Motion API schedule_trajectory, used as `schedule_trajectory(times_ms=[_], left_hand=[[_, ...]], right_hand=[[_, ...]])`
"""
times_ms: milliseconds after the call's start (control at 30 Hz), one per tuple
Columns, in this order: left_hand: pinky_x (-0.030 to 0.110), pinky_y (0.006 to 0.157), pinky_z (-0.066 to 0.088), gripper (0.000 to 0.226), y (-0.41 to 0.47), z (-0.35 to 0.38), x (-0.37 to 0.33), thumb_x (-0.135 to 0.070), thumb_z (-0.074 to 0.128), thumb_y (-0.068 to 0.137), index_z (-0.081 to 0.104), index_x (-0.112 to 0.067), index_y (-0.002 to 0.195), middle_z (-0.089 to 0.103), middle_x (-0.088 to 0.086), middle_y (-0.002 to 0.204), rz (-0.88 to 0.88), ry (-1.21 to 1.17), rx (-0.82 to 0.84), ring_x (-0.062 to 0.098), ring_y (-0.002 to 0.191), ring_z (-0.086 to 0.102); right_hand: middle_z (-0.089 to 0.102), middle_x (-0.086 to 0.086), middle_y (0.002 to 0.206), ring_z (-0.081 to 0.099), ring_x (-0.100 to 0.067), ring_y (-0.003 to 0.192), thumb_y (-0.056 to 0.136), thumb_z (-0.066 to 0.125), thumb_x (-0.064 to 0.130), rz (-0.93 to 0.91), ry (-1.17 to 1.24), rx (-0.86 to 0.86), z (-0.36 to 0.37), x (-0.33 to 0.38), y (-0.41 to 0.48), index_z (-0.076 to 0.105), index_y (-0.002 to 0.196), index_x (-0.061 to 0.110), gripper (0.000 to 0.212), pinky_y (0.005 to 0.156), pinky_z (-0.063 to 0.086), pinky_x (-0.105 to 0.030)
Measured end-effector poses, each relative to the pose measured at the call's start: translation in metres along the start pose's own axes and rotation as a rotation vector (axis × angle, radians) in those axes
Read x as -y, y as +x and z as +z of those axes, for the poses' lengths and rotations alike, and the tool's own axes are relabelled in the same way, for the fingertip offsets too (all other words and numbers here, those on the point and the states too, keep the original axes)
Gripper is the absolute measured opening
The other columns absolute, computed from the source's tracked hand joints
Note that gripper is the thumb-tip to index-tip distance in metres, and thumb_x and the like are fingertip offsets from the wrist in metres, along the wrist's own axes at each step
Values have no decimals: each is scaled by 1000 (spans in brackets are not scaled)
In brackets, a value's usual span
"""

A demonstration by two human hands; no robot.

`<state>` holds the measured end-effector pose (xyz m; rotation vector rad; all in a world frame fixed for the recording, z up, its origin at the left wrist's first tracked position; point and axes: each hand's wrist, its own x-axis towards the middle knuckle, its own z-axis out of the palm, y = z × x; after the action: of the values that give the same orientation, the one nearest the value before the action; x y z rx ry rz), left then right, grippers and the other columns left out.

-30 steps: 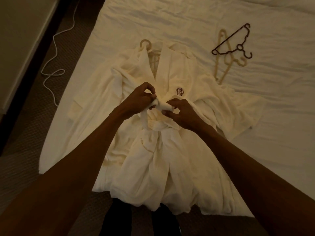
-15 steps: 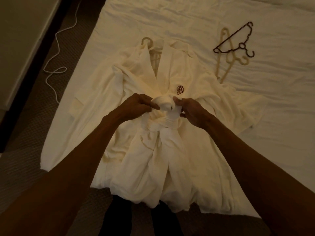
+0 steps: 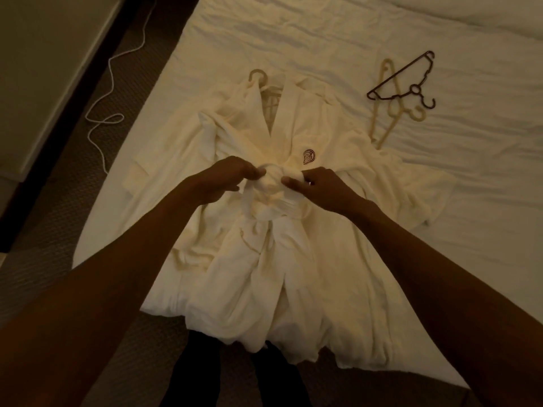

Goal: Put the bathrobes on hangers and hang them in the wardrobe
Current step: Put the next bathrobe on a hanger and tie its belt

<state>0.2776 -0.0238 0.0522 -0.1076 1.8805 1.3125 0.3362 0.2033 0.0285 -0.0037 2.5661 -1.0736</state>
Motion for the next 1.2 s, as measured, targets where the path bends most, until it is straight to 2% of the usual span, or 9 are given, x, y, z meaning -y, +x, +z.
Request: schedule_trajectory(times_ms=[133,200,400,500,567,667,800,1000,1200], left_hand=[[43,103,45,45,-20,-5,-9,-50,65,89,61,-7,98,57,9,105,-3,133,-80,21,102,54],[42,101,50,62,-34,-13,-14,-59,65,85,67,1,101,68,6,102,-6,108,-74,22,104,63],[31,81,57,45,-87,-32,-18,-49,59,92,67,-6,99,76,0,82,-73,-100,63,16,90,71],[29,69,50,34,-104,-47,-17,-38,65,90,62,-4,94,55,2,63,-84,-161,164,12,57,54],[25,53,41,29,-112,-66,-11,-33,70,87,60,-6,87,40,-1,61,-66,-77,166,10,51,37],[26,46,34,32,-118,-94,11,-33,75,85,58,-7,78,35,0,58,-59,118,65,12,50,31],[23,42,31,27,-119,-101,53,-31,78,82,71,-7,73,48,-1,46,8,252,-246,16,47,41],[37,80,52,34,-94,-91,81,-55,70,79,77,-23,90,71,3,86,16,490,-557,24,86,64],[35,77,46,34,-81,-87,109,-53,66,84,76,-26,103,71,9,102,-66,583,-705,32,96,66]], right_hand=[[58,5,68,55,-15,67,75,51,80,-77,-463,2,-20,15,-14,50,63,24,57,62,42,-31],[56,3,63,56,-18,67,73,51,82,-58,-591,-17,-37,20,-21,43,56,21,64,63,43,-32],[49,5,52,58,-21,62,78,55,75,57,-573,-69,-81,23,-54,48,50,19,63,58,39,-31],[63,1,73,62,-24,81,81,51,73,168,-595,-146,-81,16,-76,65,69,22,55,67,41,-31],[67,-5,86,63,-27,87,83,49,73,267,-568,-183,-71,13,-91,67,76,21,55,69,45,-33],[66,-5,84,64,-29,82,88,47,68,326,-605,-279,-48,18,-112,66,74,19,54,68,48,-34],[65,-7,73,61,-30,67,91,46,63,321,-720,-401,-14,27,-118,68,75,14,56,61,44,-33],[66,-13,88,61,-34,84,96,44,53,526,-595,-385,3,6,-112,67,91,12,47,75,39,-40],[65,-16,103,61,-39,96,96,40,58,707,-563,-482,14,-24,-114,64,98,10,54,92,39,-45]])
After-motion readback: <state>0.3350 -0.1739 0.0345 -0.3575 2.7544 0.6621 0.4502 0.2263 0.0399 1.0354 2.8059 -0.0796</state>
